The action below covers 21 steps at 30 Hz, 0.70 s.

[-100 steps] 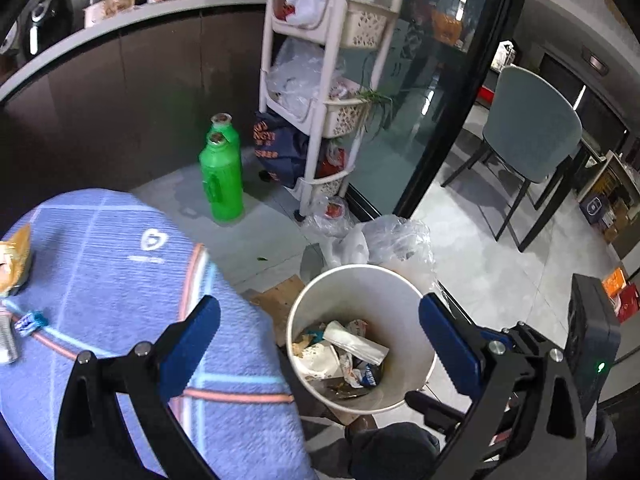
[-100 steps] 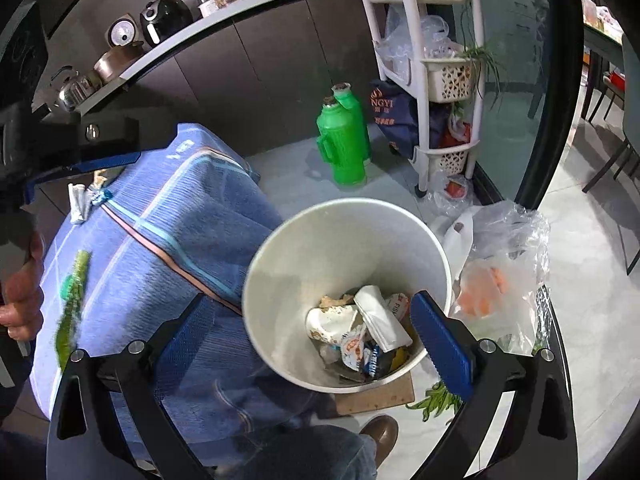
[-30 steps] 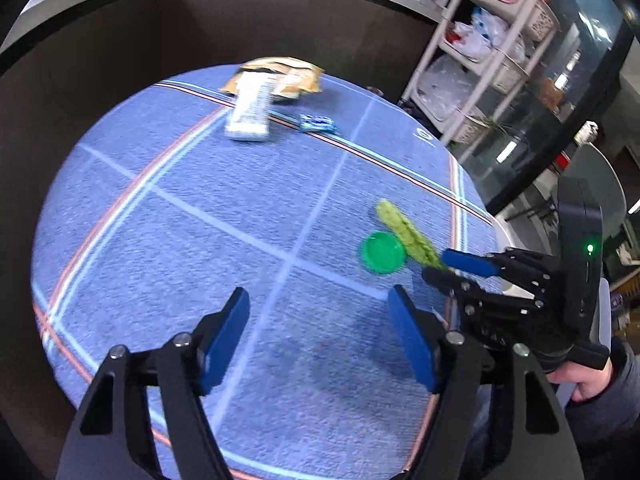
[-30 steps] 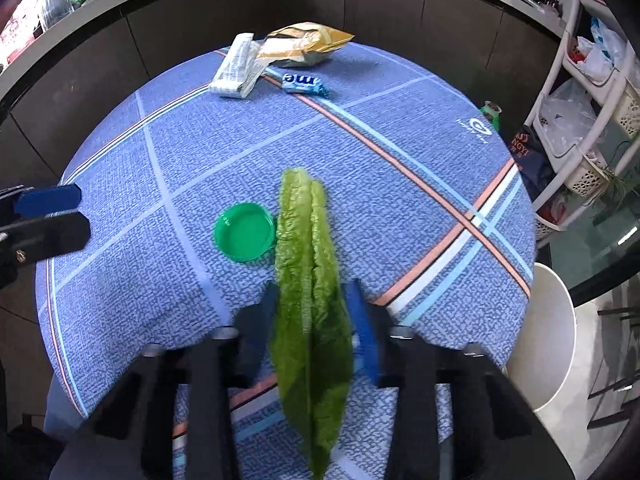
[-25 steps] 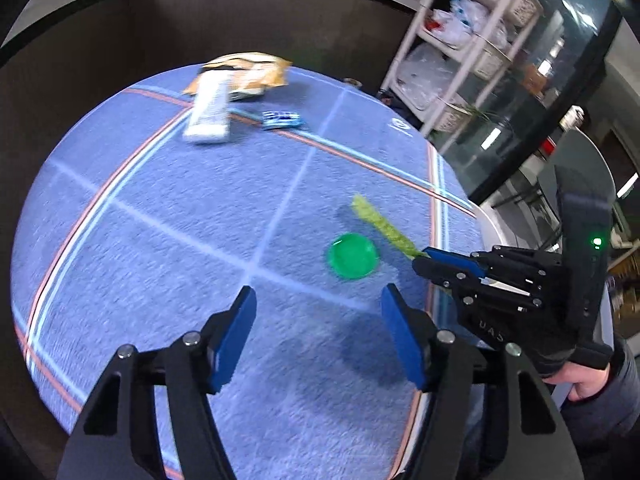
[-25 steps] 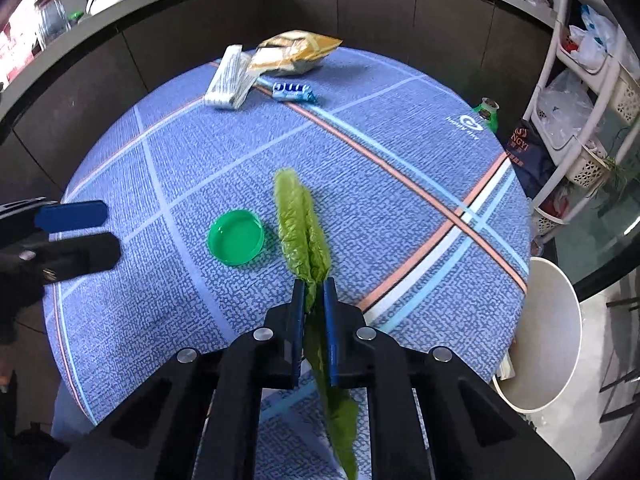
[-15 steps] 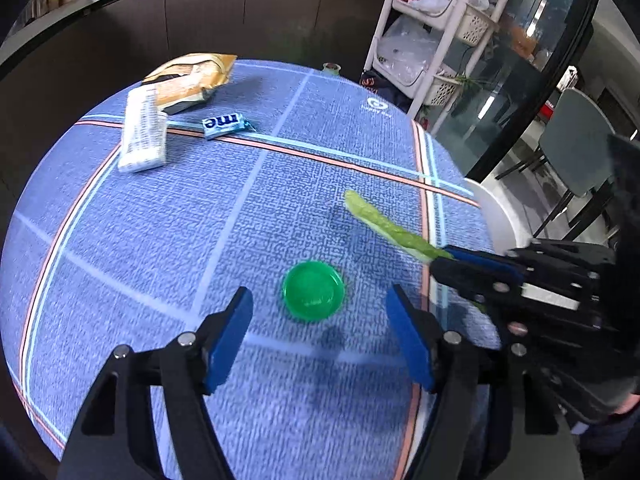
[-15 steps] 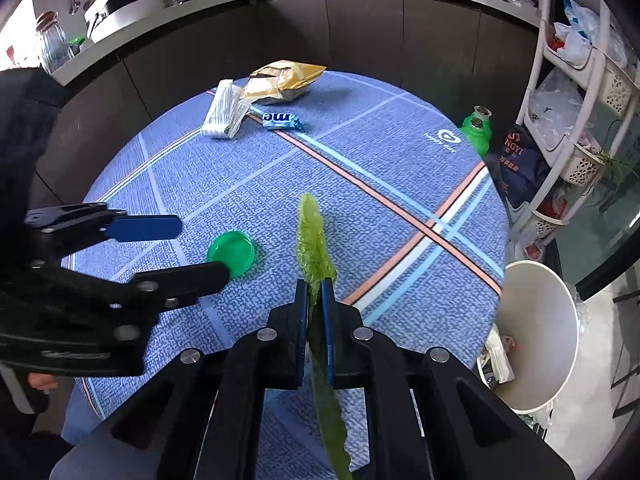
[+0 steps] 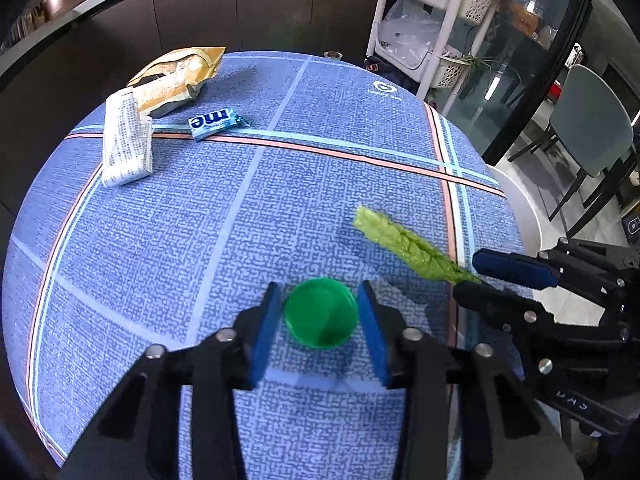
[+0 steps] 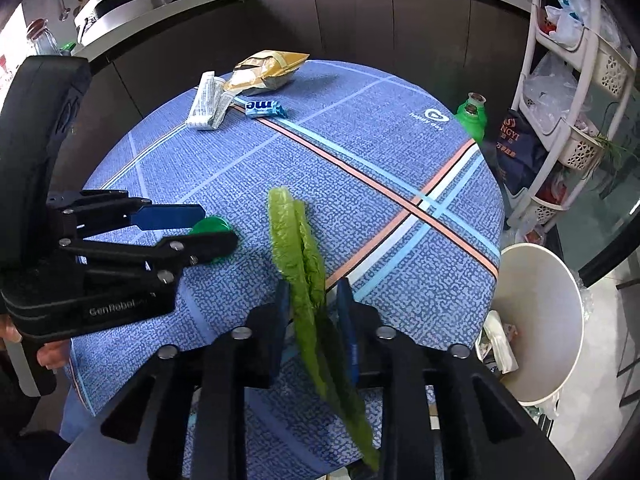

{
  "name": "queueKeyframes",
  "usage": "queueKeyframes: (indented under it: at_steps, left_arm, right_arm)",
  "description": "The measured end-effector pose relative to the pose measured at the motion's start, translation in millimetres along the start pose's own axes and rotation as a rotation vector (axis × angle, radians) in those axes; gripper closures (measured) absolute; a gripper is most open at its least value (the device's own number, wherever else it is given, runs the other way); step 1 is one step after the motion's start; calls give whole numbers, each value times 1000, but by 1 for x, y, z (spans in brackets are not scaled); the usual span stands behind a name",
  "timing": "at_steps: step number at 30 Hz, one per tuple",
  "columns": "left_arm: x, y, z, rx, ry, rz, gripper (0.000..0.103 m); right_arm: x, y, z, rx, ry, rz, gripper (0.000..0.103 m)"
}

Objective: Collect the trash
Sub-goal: 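Grasp the green lettuce leaf with the right tool while the left tool grasps the green cap, then carry the cap and leaf over the bucket and open both tools to drop them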

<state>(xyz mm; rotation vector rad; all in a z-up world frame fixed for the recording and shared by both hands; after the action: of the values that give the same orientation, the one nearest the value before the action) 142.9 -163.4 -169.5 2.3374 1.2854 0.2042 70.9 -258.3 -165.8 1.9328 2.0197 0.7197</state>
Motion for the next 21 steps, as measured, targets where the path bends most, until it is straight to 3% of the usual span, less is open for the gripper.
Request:
queueKeyframes:
  at_steps: [8, 11, 21]
  left_arm:
    - [3, -3, -4, -3, -17, -19, 66]
    - [7, -5, -9, -17, -18, -40, 66]
    - [13, 1, -50, -114, -2, -59, 66]
  right_arm:
    - [4, 0, 6, 12, 12, -10, 74]
    - [5, -1, 6, 25, 44, -5, 96]
    - [8, 8, -22, -65, 54, -3, 97]
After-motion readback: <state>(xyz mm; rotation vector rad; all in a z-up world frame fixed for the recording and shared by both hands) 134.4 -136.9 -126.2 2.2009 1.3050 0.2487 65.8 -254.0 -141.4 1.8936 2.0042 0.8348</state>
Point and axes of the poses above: each gripper's, at about its wrist camera, not at the fingertips, and z roughly the way its jaws point, x to its left, y to its top, the point moved 3 cm from there along z, roughly the way its jaws point
